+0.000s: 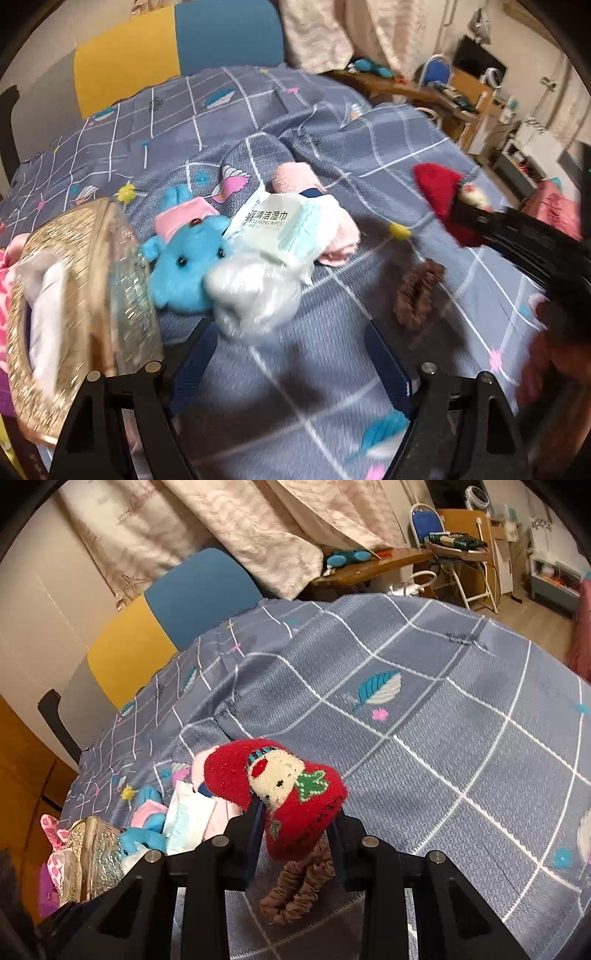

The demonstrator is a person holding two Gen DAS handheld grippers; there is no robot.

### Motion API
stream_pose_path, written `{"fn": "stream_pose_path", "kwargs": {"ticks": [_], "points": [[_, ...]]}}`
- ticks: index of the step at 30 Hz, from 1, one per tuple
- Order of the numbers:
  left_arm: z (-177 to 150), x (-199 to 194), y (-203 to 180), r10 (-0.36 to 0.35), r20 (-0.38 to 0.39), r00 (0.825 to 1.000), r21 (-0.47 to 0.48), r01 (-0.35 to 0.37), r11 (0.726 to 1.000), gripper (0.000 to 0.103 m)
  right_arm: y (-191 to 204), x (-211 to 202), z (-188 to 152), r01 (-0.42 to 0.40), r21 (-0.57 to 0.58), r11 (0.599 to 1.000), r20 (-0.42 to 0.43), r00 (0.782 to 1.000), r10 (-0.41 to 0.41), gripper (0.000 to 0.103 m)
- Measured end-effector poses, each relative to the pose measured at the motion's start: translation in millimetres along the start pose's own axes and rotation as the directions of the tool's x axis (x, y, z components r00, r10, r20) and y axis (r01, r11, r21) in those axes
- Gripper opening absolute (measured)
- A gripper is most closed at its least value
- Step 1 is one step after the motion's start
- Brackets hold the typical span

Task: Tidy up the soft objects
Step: 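Grasp the red knit Santa ornament with the right tool while the left tool grasps the clear plastic bag, then carry the plastic bag into the gold tray and open the left tool while the right tool carries the ornament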

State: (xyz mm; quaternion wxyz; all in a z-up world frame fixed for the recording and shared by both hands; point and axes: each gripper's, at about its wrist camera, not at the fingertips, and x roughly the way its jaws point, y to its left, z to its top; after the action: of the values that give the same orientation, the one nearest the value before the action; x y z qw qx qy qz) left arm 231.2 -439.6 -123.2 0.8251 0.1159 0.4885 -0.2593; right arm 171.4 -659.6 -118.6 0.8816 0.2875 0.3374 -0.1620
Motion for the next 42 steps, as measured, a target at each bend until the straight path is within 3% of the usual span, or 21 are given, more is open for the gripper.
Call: {"fn": "stream_pose_path", "kwargs": {"ticks": [3, 6, 9, 10, 12, 13, 18, 24, 30, 36, 42], "points": [[10.2, 15.4, -8.6, 0.101, 0.007, 0.995, 0.008, -0.101, 0.995, 0.083, 0.1, -2.1, 0.8, -0.02, 0.009, 1.0, 0.004, 1.0, 0.02, 0.032], [11.4, 31.3, -17.2, 0.236, 0.031, 0.971, 0.067, -0.238, 0.969, 0.083, 1.4, -2.8, 0.7, -0.028, 0.012, 1.0, 0.005, 1.0, 0.028, 0.032], [8.7, 48.8, -17.2, 0.273, 0.021, 0.962, 0.092, -0.274, 0.957, 0.082, 4.0, -3.7, 0.8, -0.033, 0.006, 0.999, 0.008, 0.999, 0.033, 0.032], [6.2, 53.8, -15.6, 0.273, 0.019, 0.962, 0.1, -0.273, 0.957, 0.078, 4.6, -4.0, 0.9, -0.034, 0.005, 0.999, 0.009, 0.999, 0.034, 0.032], [2.5, 57.3, -14.8, 0.295, 0.042, 0.955, 0.121, -0.298, 0.947, 0.051, 5.6, -5.2, 1.2, -0.037, 0.003, 0.999, 0.015, 0.999, 0.036, 0.032], [0.9, 57.8, -13.8, 0.293, 0.049, 0.955, 0.124, -0.297, 0.947, 0.051, 6.1, -5.6, 1.5, -0.039, 0.002, 0.999, 0.016, 0.999, 0.039, 0.032], [-9.3, 43.6, -4.3, 0.193, 0.085, 0.977, 0.077, -0.2, 0.977, 0.048, 4.5, -6.3, 2.0, -0.043, 0.008, 0.999, 0.019, 0.999, 0.043, 0.032], [-25.4, 12.0, -9.1, 0.047, 0.152, 0.987, 0.057, -0.056, 0.997, 0.048, 3.0, -6.0, 1.9, -0.041, 0.009, 0.999, 0.014, 0.999, 0.041, 0.032], [-50.4, -7.5, -14.7, -0.056, 0.152, 0.987, 0.101, 0.041, 0.994, 0.048, 3.4, -4.8, 0.8, -0.041, 0.004, 0.999, 0.007, 0.999, 0.041, 0.032], [-78.7, -25.2, -9.3, -0.098, 0.112, 0.989, 0.117, 0.085, 0.99, 0.048, 6.1, -0.8, -2.7, -0.033, -0.013, 0.999, -0.009, 0.999, 0.033, 0.033], [-100.6, -62.8, 4.1, -0.142, 0.131, 0.981, 0.152, 0.122, 0.981, 0.048, 7.8, 2.5, -7.1, -0.004, -0.041, 0.999, -0.018, 1.0, 0.003, 0.032]]}}
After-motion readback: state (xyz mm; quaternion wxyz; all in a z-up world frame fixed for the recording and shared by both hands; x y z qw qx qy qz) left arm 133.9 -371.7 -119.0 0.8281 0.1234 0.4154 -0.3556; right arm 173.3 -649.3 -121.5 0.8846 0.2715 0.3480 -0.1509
